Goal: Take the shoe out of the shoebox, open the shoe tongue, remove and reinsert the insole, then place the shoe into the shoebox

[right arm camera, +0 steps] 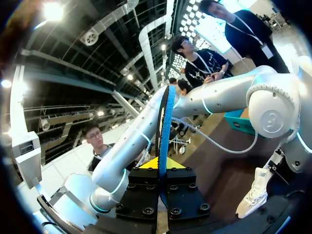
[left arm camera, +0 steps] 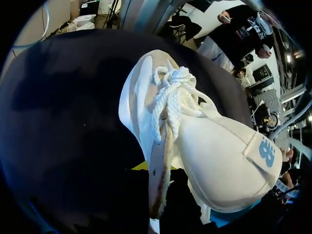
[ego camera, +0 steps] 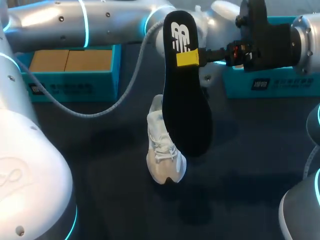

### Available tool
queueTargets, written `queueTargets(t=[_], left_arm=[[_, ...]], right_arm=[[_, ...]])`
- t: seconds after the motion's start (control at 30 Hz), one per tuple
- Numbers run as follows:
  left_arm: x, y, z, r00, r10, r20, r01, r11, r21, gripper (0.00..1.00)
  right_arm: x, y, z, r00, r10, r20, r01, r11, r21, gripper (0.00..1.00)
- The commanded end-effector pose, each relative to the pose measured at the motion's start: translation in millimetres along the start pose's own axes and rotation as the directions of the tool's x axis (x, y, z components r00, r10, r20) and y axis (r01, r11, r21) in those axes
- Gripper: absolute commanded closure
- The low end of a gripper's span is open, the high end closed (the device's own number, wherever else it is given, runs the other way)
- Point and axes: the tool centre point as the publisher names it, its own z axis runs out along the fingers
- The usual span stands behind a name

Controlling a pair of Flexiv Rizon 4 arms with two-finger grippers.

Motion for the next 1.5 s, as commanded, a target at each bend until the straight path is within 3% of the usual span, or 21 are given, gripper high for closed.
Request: queueTargets(t=[0.03,0.87,0.93,0.97,1.03,1.07,1.5], left_arm=[[-9.5,2.8,9.7,1.0,-0.003,-0.018,0.004,1.0,0.01,1.0],[-16.0,1.0,39.6,0.996,-0.017,-0.085,0.021,0.999,0.039,1.0],[-16.5,1.1,40.2,0.996,-0.013,-0.087,0.017,0.999,0.048,0.68],[-16.6,1.0,40.1,0.996,-0.013,-0.087,0.017,0.999,0.049,0.6],[-15.8,-0.7,36.4,0.997,-0.002,-0.074,0.006,0.999,0.054,0.07],[-14.7,-1.5,33.3,0.998,-0.003,-0.069,0.007,0.998,0.056,0.0],[-3.3,6.9,-29.5,0.993,-0.051,0.103,0.048,0.998,0.03,0.0]], right_arm=[[-0.8,0.5,3.5,1.0,0.002,0.002,-0.002,1.0,0.0,1.0],[-0.8,0.5,3.5,1.0,0.002,0.002,-0.002,1.0,0.0,1.0],[-0.8,0.5,3.5,1.0,0.002,0.002,-0.002,1.0,0.0,1.0],[-0.8,0.5,3.5,1.0,0.002,0.002,-0.002,1.0,0.0,1.0],[-0.8,0.5,3.5,1.0,0.002,0.002,-0.002,1.0,0.0,1.0],[-0.8,0.5,3.5,1.0,0.002,0.002,-0.002,1.0,0.0,1.0],[-0.8,0.5,3.5,1.0,0.002,0.002,-0.002,1.0,0.0,1.0]])
